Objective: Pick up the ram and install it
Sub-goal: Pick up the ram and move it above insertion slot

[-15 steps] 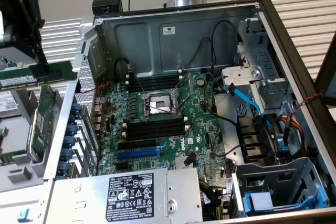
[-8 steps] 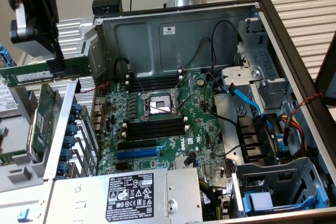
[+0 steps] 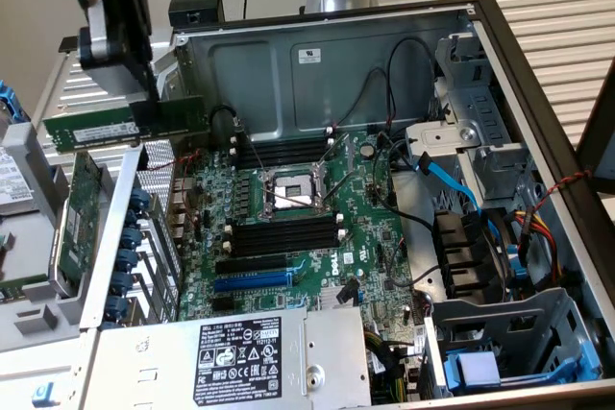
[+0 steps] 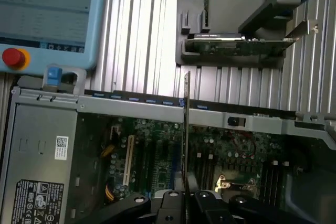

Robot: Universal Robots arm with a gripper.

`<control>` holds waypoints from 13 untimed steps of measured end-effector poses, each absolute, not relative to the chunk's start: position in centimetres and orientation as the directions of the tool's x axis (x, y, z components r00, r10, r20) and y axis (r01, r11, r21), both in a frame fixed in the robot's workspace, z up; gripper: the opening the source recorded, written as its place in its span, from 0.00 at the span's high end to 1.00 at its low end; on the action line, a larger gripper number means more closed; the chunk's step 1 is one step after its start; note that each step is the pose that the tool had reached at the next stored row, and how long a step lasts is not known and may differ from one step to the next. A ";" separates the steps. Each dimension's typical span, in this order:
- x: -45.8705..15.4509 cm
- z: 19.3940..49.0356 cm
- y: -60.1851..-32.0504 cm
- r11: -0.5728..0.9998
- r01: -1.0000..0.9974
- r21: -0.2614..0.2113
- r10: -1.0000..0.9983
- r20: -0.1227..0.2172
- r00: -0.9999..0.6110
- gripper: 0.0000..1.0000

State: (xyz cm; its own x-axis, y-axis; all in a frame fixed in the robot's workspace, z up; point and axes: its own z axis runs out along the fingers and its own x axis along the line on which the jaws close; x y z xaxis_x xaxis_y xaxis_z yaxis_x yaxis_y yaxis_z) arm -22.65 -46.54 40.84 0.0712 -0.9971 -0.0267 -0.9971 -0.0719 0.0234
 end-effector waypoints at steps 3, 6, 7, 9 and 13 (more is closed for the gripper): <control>-21.6 40.8 -46.4 -0.071 -0.997 0.025 -0.997 -0.009 0.071 0.86; -20.4 40.8 -46.3 -0.071 -0.997 0.026 -0.997 0.015 0.071 0.86; -20.0 40.8 -46.3 -0.071 -0.997 0.026 -0.997 0.016 0.071 0.86; -19.2 40.8 -46.3 -0.071 -0.997 0.026 -0.997 0.016 0.071 0.86; -17.5 40.8 -46.2 -0.071 -0.997 0.026 -0.997 0.016 0.071 0.86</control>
State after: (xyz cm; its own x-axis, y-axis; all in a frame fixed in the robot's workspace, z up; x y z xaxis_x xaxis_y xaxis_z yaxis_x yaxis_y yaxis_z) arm -17.46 -46.21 40.80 0.0711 -0.9973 0.0160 -0.9972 -0.0707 0.0262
